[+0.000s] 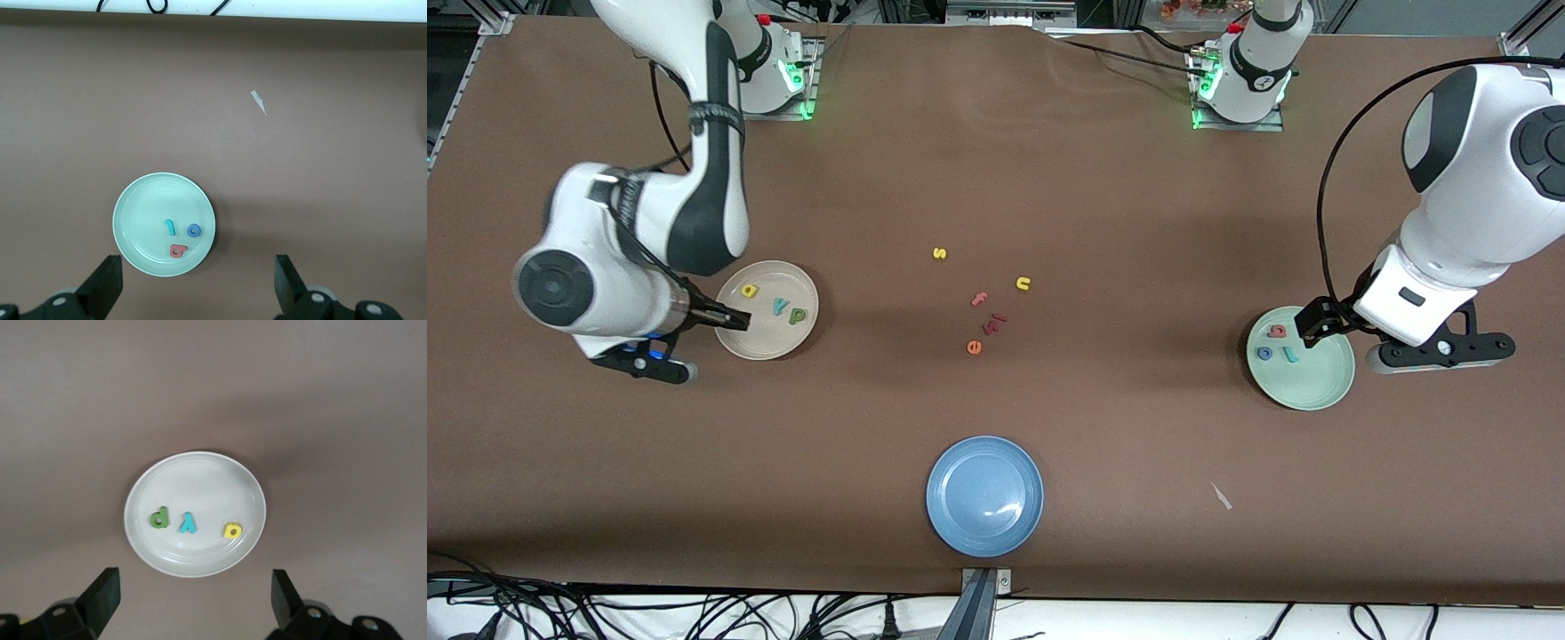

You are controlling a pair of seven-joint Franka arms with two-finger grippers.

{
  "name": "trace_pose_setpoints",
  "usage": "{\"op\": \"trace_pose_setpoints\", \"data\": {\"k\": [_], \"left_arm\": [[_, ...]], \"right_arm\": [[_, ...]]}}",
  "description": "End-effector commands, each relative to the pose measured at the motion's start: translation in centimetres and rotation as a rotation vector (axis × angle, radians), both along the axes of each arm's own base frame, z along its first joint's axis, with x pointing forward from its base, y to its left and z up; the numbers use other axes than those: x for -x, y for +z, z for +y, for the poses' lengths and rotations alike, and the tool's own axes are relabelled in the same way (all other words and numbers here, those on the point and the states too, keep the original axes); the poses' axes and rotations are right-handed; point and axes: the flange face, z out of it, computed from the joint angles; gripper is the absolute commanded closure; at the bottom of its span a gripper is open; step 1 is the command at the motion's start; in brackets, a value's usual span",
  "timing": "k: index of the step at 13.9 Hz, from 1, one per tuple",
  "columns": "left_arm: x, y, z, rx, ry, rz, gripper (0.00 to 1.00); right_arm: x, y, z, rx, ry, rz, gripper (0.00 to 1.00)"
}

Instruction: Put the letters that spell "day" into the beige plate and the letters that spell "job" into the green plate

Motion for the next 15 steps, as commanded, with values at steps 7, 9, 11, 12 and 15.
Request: {"op": "trace_pose_setpoints", "data": {"k": [7,9,11,12,15], "left_arm": [[0.3,-0.7,0.0,0.011,-0.103,0.057,0.0],[0.6,-1.2,0.0,0.013,-0.187,0.092,0.0],[1.0,-1.6,-0.5,0.07,-0.234,0.132,0.0],[1.2,-1.9,-0.5,0.07,-0.242,0.144,0.0],[1.3,-2.1,0.3,0.1,-0.264,0.17,0.0]], "right_arm": [[1.2,9.7,-2.6,-0.042,0.016,0.023,0.0],[1.3,9.9,-2.3,-0.101,0.049,0.025,0.0],[1.7,11.6,-1.5,-0.19,0.078,-0.007,0.0],[1.8,12.4,-1.4,-0.216,0.112,-0.028,0.0],[1.9,13.0,-2.2,-0.181,0.185,-0.025,0.0]]}}
